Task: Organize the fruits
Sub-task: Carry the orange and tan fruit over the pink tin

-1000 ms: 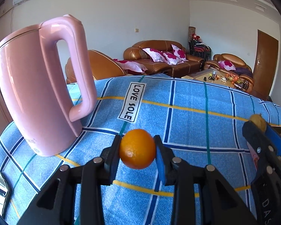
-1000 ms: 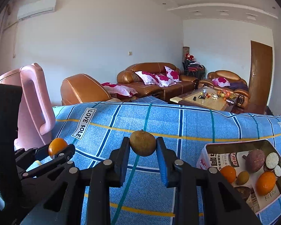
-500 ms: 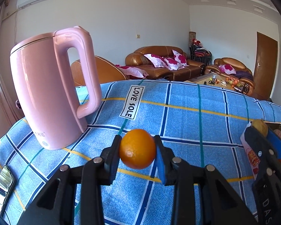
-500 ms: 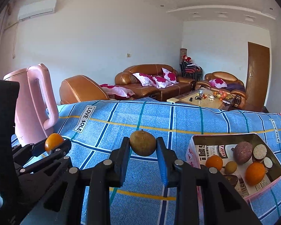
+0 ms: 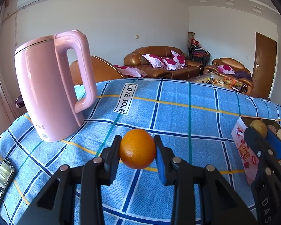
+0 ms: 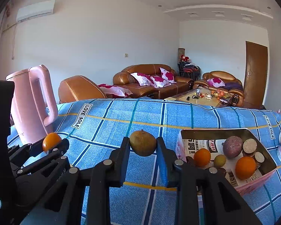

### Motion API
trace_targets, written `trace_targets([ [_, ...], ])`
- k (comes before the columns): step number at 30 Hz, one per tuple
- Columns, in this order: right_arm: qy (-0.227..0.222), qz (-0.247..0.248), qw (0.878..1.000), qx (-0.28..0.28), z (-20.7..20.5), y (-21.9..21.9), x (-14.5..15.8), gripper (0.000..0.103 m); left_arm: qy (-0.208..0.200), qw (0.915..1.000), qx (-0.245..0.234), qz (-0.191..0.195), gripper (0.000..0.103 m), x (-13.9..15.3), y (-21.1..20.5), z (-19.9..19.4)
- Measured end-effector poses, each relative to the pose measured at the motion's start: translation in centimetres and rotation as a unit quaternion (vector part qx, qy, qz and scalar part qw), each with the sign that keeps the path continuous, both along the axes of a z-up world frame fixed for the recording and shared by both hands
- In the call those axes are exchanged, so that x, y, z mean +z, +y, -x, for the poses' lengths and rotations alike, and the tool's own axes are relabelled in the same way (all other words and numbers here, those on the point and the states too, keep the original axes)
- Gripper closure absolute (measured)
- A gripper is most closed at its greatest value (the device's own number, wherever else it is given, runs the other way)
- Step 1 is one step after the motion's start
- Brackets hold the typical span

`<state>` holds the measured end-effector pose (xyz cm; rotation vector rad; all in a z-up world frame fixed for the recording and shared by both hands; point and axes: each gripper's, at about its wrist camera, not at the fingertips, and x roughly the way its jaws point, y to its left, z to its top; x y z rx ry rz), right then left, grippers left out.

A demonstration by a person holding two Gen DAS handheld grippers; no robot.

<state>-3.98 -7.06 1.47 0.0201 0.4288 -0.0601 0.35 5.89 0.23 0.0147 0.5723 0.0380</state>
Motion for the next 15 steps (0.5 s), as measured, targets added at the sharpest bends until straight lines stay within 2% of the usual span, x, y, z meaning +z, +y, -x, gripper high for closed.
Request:
trace_targets([
  [15, 0.003, 0.006, 1.000, -0.008, 1.9, -2.3, 0.1, 0.072, -0.002, 0.9995, -0.030, -0.008, 0.067, 0.3, -3.5, 1.6],
])
